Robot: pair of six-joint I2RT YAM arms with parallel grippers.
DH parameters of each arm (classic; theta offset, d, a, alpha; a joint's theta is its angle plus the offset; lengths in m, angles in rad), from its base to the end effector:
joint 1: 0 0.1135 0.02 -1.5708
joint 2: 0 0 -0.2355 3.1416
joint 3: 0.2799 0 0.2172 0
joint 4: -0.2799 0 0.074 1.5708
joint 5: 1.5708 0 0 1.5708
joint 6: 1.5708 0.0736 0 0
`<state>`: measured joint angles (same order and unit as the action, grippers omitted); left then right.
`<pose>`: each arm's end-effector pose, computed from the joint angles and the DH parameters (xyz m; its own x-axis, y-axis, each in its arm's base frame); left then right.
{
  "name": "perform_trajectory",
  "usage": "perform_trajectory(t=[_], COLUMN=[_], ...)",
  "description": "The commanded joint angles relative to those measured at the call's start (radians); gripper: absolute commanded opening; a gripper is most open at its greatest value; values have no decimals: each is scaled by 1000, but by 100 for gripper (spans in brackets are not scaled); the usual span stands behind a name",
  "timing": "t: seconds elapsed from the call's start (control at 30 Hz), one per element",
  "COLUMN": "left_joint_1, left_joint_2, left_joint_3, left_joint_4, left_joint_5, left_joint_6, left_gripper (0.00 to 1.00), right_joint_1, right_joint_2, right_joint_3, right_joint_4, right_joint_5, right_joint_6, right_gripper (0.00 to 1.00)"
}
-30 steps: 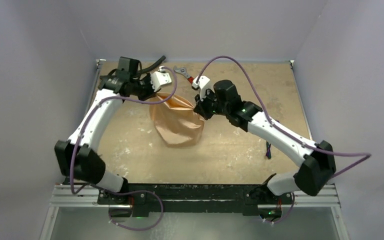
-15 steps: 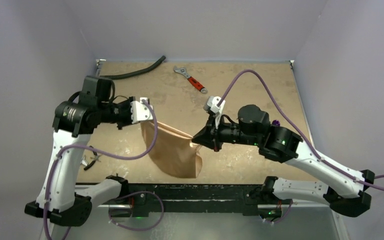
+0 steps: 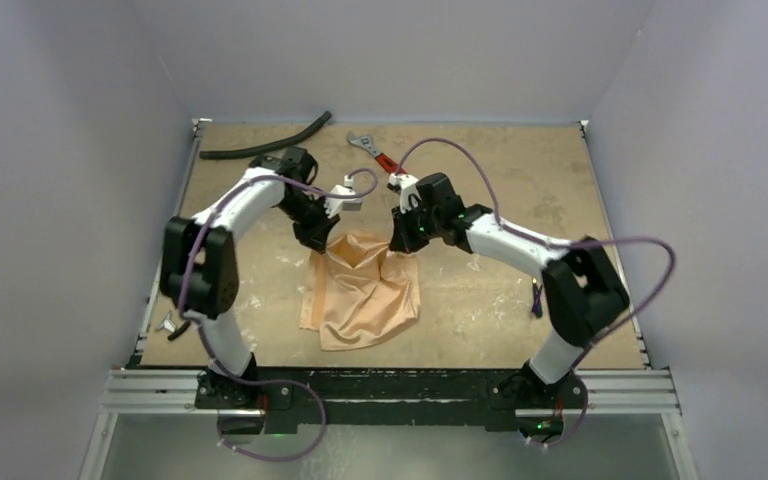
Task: Fold the napkin into a case and place the utensils inside
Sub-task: Turn over the upper triangle folded napkin at the center of the board.
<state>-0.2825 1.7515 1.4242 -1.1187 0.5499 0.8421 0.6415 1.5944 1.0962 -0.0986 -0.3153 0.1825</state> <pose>0.2738 -0.1195 0.1992 -0.4106 0.7815 -0.4697 0.9108 0.3268 -0.2524 0.2721 0.2317 0.2210 -0.5833 -0.2203 -0.7818 -0.6798 0.6592 0.3215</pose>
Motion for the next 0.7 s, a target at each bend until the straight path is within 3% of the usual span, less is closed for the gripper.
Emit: perform_trajectory(t=[0.0, 0.13, 0.23, 0.27, 0.3, 0.37, 0.4, 0.43, 0.5, 0.53, 0.57, 0.67], left_joint_1=[25, 60, 63, 62, 60, 55, 54, 55, 57, 57, 59, 68], left_joint_2=[186, 422, 515, 527, 533, 534, 532, 528, 516, 503, 489, 443], left_joint_3=[147, 416, 527, 537, 543, 554, 563, 574, 606, 619, 631, 651], left_joint_4=[266, 247, 259, 288, 316, 346, 347, 337, 295, 272, 256, 220], left_joint_5=[-94, -174, -218, -236, -255, -278, -281, -280, -273, -259, -250, -208], left_joint_6=[-257, -363, -419, -449, -469, -492, -497, -499, -489, -480, -473, -464], left_gripper=[0, 0, 0, 3, 13, 51, 61, 65, 70, 70, 71, 71], right_joint_1=[-107, -188, -226, -235, -244, -255, -259, -262, -267, -268, -271, -272], right_joint_2=[183, 316, 397, 418, 437, 475, 487, 499, 511, 512, 509, 465], right_joint_3=[136, 213, 266, 283, 298, 334, 352, 372, 410, 423, 436, 425], right_joint_4=[113, 163, 171, 175, 178, 173, 169, 165, 140, 132, 124, 130], right_joint_5=[-158, -216, -227, -227, -227, -212, -207, -200, -176, -159, -144, -66], right_joint_6=[-80, -84, -95, -95, -98, -106, -111, -114, -122, -121, -119, -125], right_gripper=[0, 0, 0, 0, 3, 19, 32, 50, 71, 88, 97, 98])
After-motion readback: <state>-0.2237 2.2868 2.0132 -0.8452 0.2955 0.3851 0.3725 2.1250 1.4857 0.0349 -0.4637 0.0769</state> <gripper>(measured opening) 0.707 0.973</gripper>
